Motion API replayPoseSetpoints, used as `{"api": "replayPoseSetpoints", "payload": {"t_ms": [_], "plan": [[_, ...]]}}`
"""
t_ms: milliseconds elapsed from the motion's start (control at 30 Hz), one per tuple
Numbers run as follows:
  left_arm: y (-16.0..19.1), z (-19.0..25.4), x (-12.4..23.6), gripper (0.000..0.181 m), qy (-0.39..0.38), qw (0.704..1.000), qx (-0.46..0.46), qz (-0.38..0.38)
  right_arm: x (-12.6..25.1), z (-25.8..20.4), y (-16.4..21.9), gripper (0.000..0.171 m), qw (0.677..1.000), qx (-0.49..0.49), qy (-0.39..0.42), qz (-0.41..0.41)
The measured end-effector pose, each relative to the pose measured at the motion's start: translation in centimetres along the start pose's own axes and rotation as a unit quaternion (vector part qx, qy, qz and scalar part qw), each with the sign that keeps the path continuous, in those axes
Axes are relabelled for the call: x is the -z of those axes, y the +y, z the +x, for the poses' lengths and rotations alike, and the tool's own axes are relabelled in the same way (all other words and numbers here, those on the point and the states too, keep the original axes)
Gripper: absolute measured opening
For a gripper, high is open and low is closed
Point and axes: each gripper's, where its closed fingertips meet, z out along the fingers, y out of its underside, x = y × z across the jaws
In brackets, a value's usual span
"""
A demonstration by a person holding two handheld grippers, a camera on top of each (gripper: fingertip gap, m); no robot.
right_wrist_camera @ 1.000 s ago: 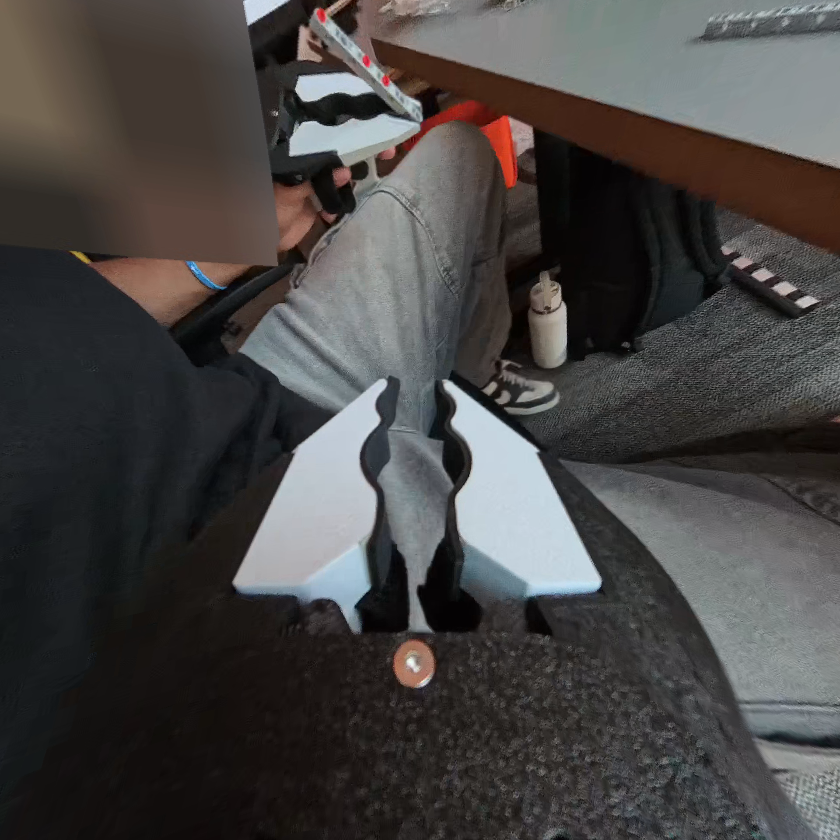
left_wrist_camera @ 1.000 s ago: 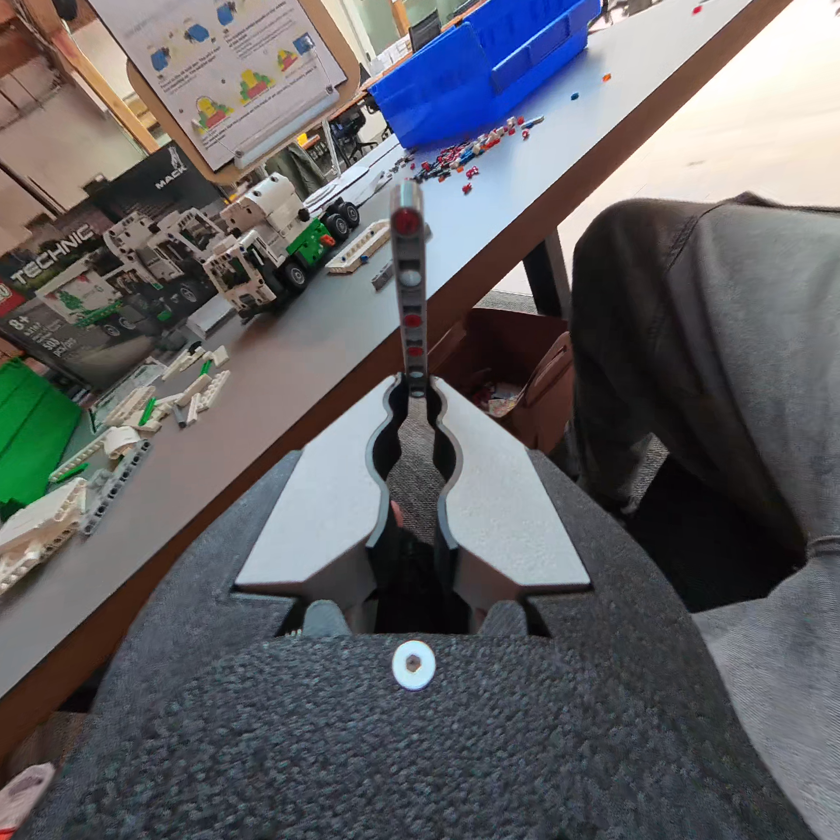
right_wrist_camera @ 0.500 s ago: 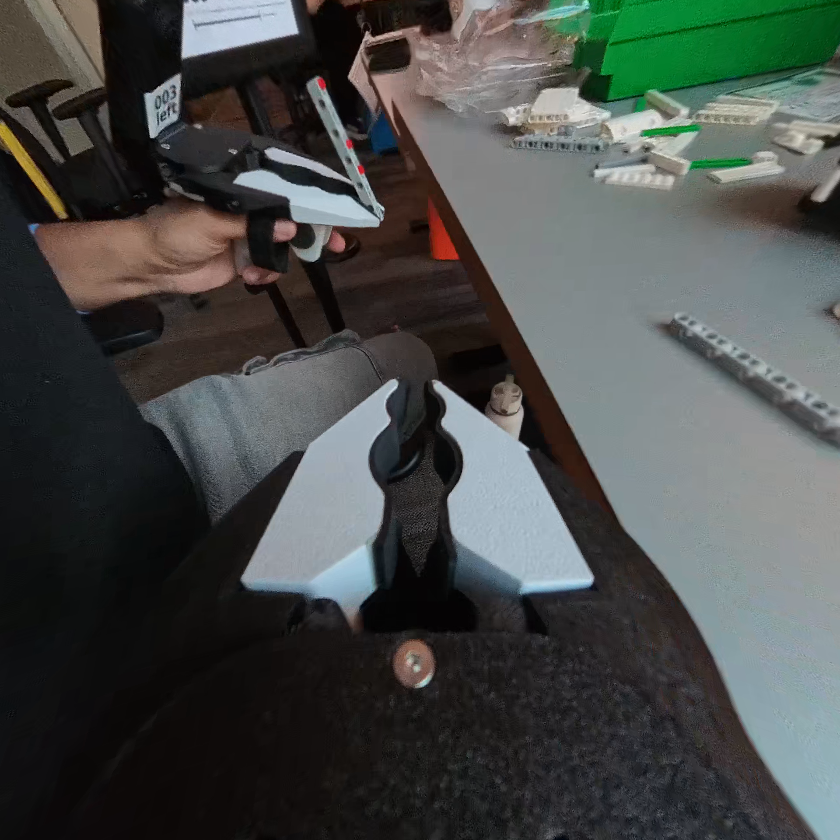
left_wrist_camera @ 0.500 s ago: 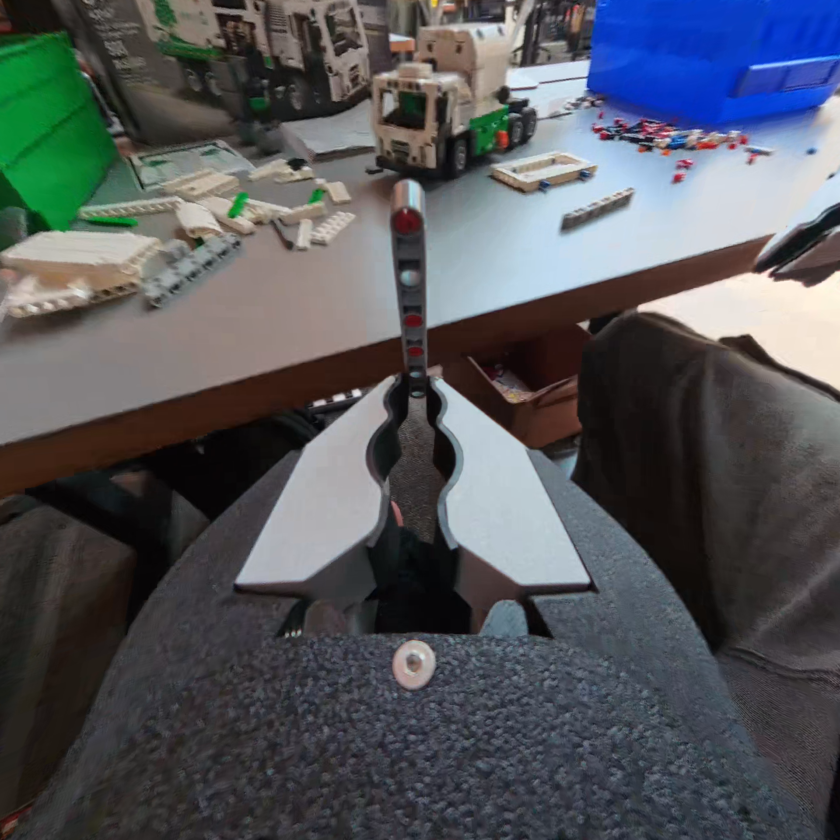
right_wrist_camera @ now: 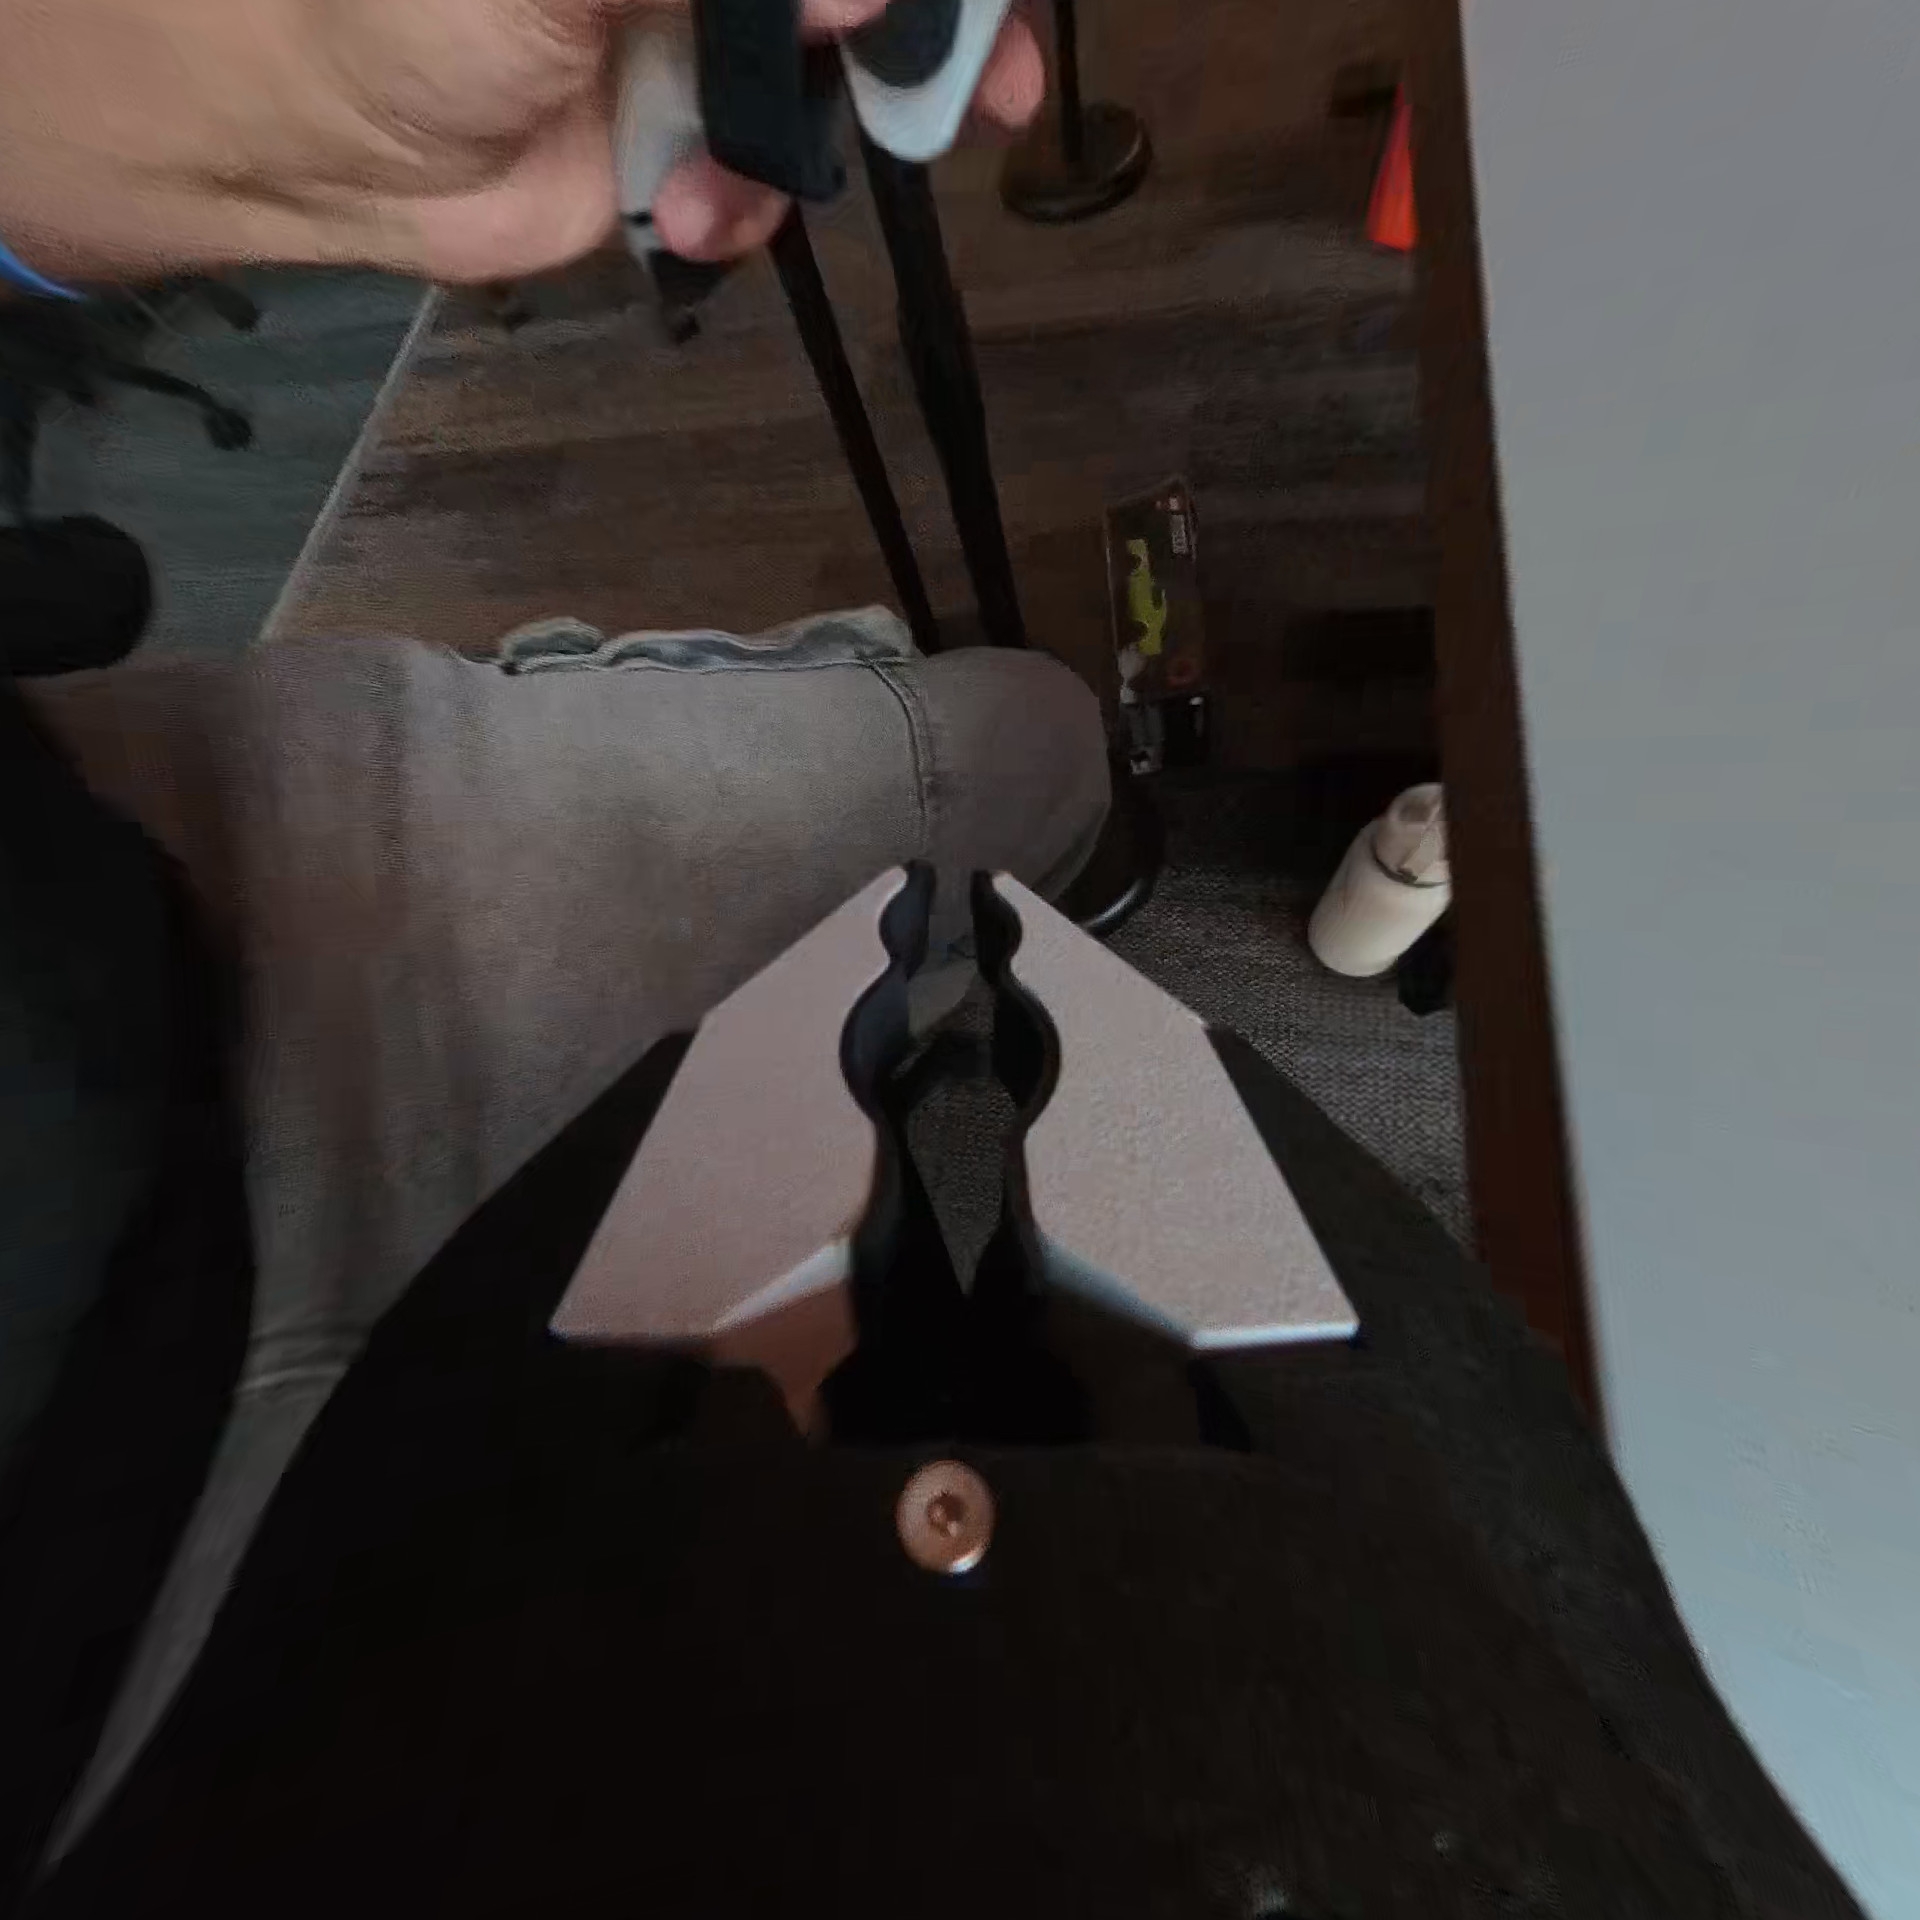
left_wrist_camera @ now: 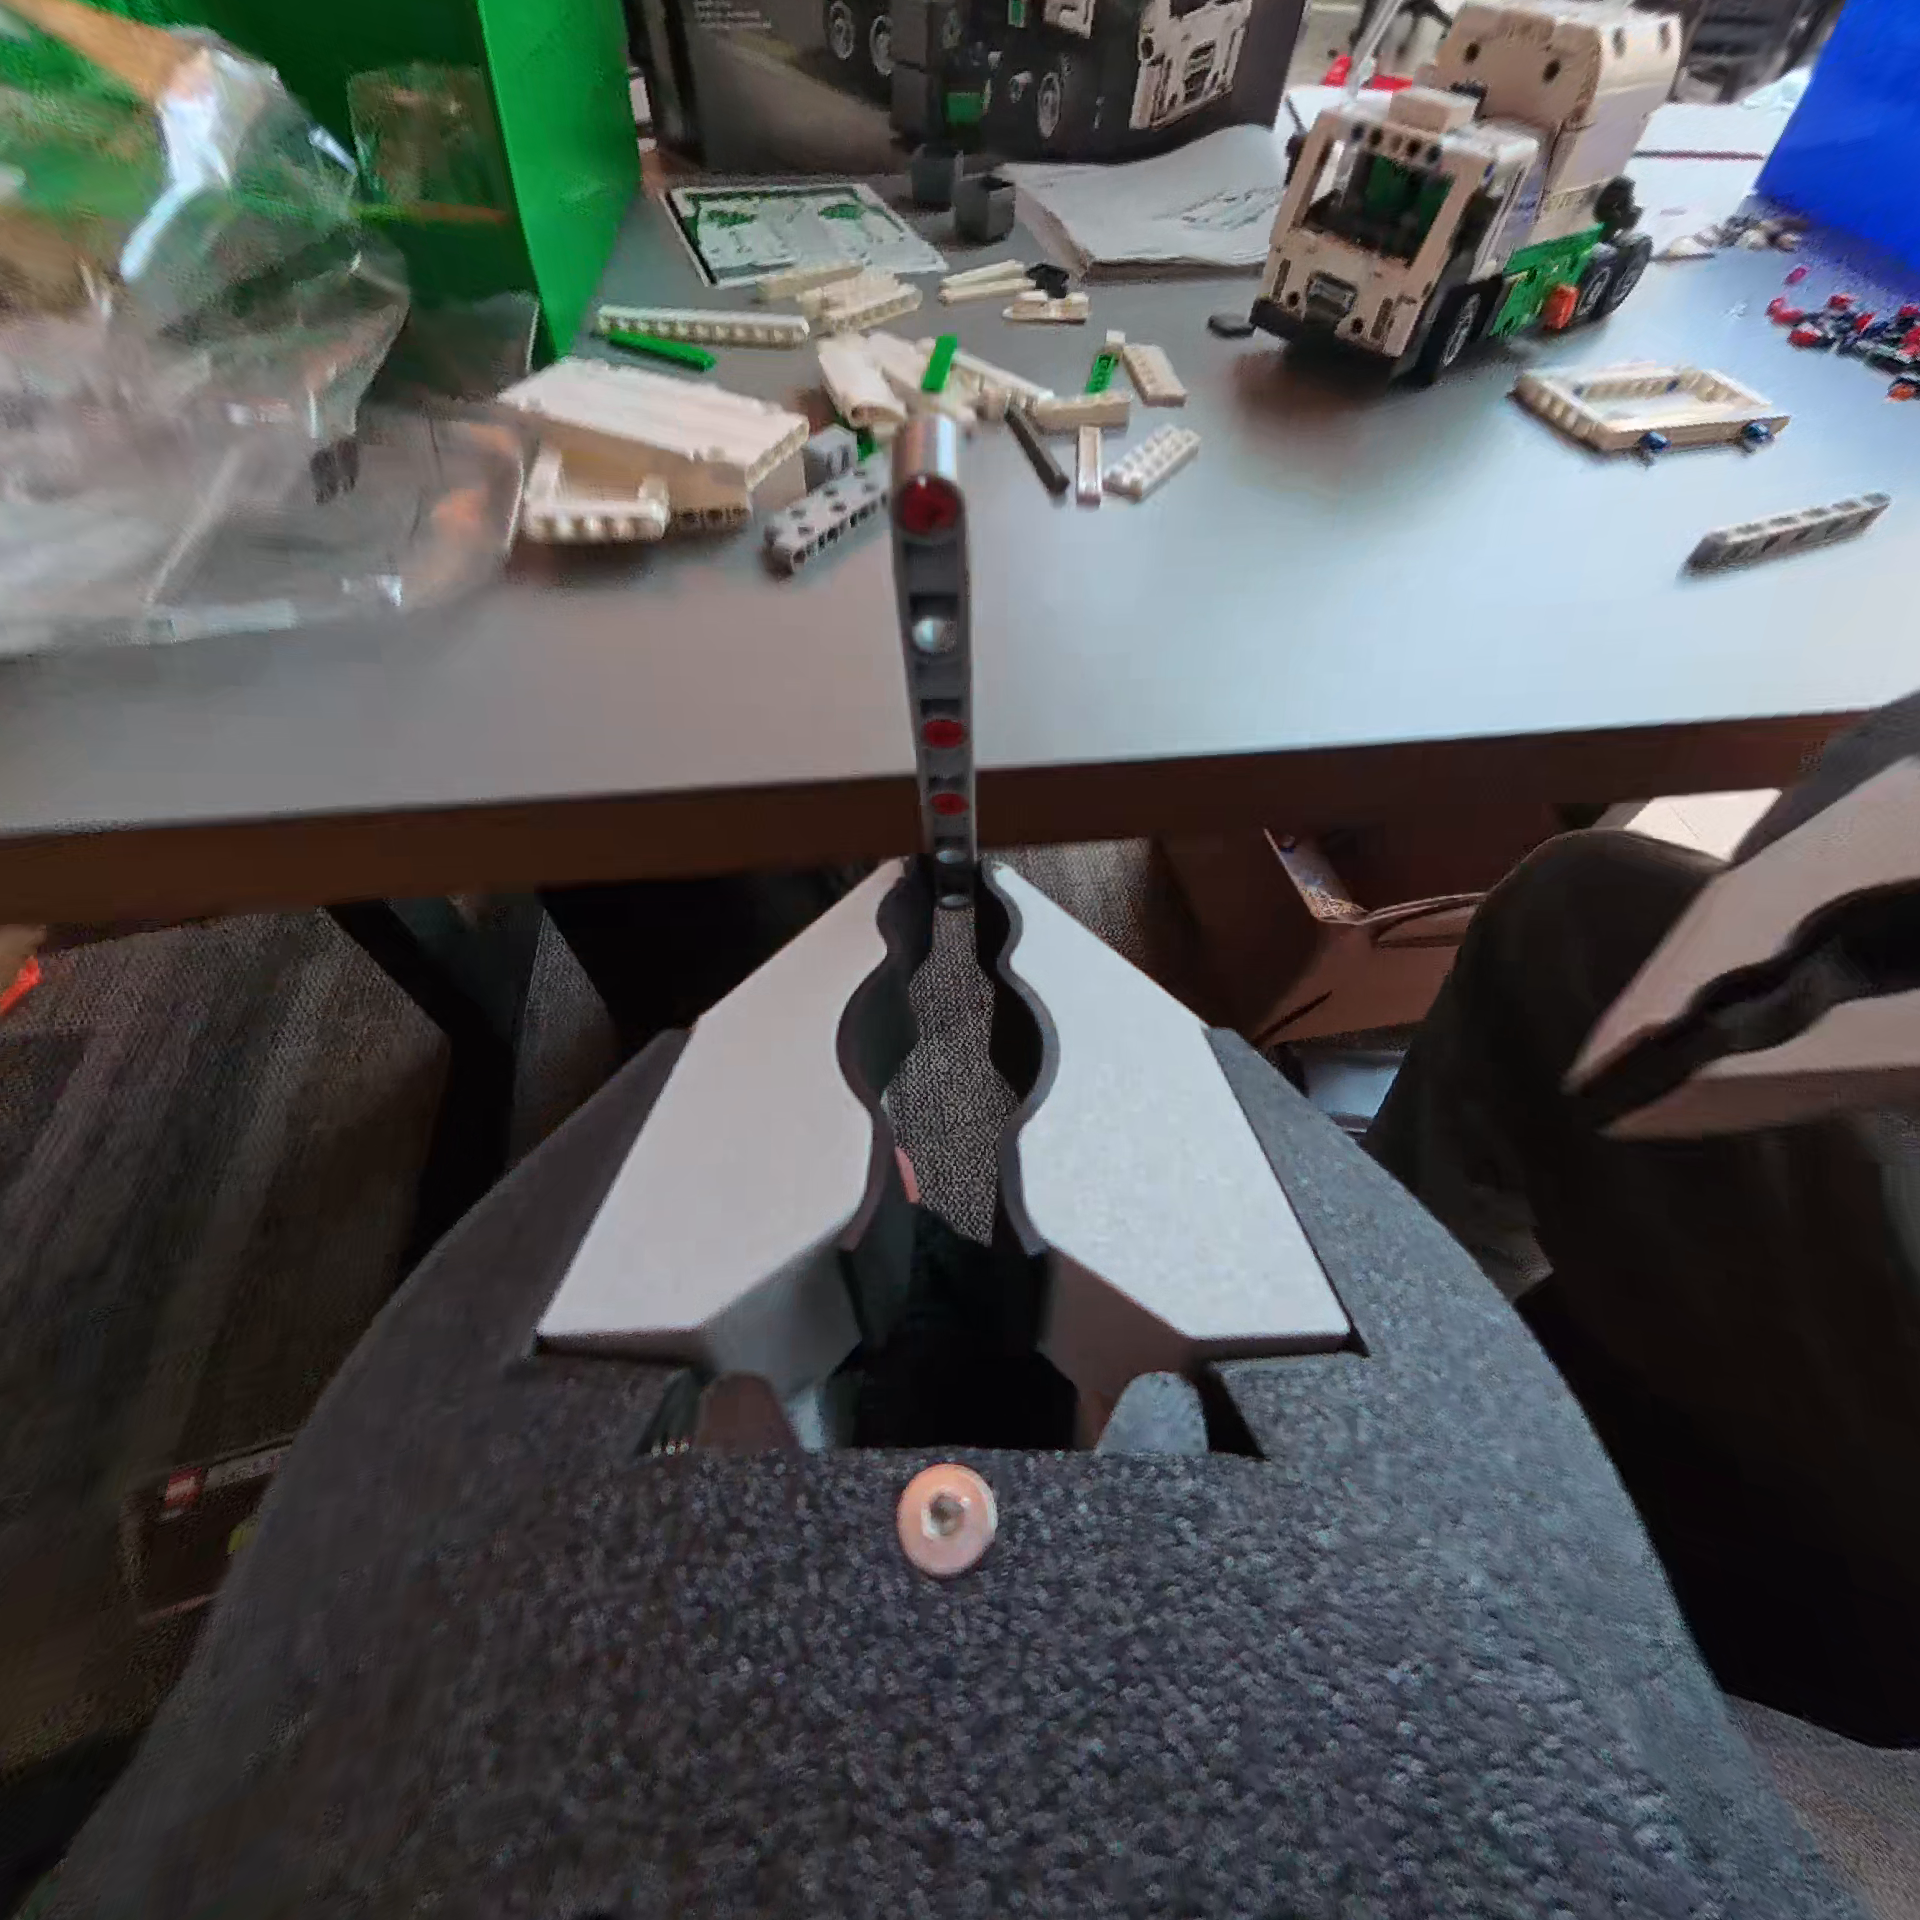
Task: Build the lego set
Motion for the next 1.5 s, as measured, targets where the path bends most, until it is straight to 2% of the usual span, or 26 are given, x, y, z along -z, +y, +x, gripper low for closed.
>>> {"api": "replayPoseSetpoints", "payload": {"t_ms": [33,100,200,267,300,333,367,400,500,533,633,733,833,900,967,1100,1167,1333,1500], "plan": [[1.5,0.2,0.6,0.006,-0.008,1.0,0.009,0.003,-3.0,0.4,2.0,0.006,1.0,-0.001,0.025,0.002],[5.1,0.9,1.9,0.006,-0.023,0.999,0.027,-0.007,-9.7,1.8,8.0,0.006,0.997,-0.005,0.073,-0.027],[9.7,2.6,4.0,0.006,-0.034,0.999,0.023,-0.027,-20.1,1.0,20.0,0.004,0.987,0.067,0.016,-0.148],[13.0,3.7,5.7,0.006,-0.042,0.997,0.009,-0.056,-25.6,2.6,28.1,0.003,0.971,0.106,-0.001,-0.213],[14.3,4.1,6.7,0.006,-0.048,0.996,0.001,-0.08,-28.2,4.2,30.9,0.004,0.962,0.113,-0.01,-0.249],[14.7,4.3,8.0,0.006,-0.057,0.994,-0.013,-0.095,-31.0,6.7,31.7,0.003,0.965,0.099,0.013,-0.244],[14.4,4.3,9.3,0.006,-0.069,0.993,-0.027,-0.087,-33.5,7.2,32.7,0.003,0.974,0.055,-0.018,-0.22],[14.7,4.2,10.6,0.006,-0.081,0.993,-0.032,-0.082,-35.6,8.2,34.8,0.005,0.972,0.015,-0.029,-0.234],[17.6,3.6,14.7,0.006,-0.113,0.982,-0.067,-0.134,-39.7,9.4,42.0,0.009,0.965,-0.096,-0.017,-0.243],[17.9,3.6,16.0,0.006,-0.124,0.98,-0.084,-0.128,-40.4,9.3,44.6,0.01,0.962,-0.117,-0.006,-0.247],[19.0,4.7,18.3,0.006,-0.125,0.986,-0.053,-0.1,-41.7,8.0,49.9,0.012,0.964,-0.115,0.037,-0.236],[18.8,5.0,19.4,0.006,-0.137,0.988,-0.039,-0.062,-43.8,7.3,51.4,0.012,0.971,-0.102,0.076,-0.204],[19.5,5.0,20.1,0.006,-0.117,0.991,0.059,-0.034,-46.1,7.7,51.3,0.014,0.976,-0.123,0.096,-0.153],[20.2,5.1,20.7,0.006,-0.102,0.988,0.111,-0.018,-46.6,9.2,51.3,0.013,0.972,-0.139,0.144,-0.124],[20.6,5.3,21.1,0.006,-0.089,0.988,0.13,-0.012,-47.5,8.5,50.9,0.014,0.976,-0.159,0.125,-0.083],[21.5,7.0,21.7,0.006,-0.062,0.992,0.111,-0.019,-48.1,7.5,52.2,0.014,0.975,-0.137,0.164,-0.062],[22.4,7.8,22.1,0.006,-0.052,0.995,0.082,-0.038,-47.9,8.1,53.5,0.012,0.968,-0.109,0.216,-0.064],[24.6,8.5,23.4,0.006,-0.035,0.995,0.058,-0.069,-48.1,7.9,53.4,0.01,0.969,-0.074,0.236,-0.02],[25.9,8.0,24.5,0.006,-0.031,0.993,0.076,-0.08,-48.0,8.4,53.1,0.009,0.963,-0.112,0.244,-0.002]]}}
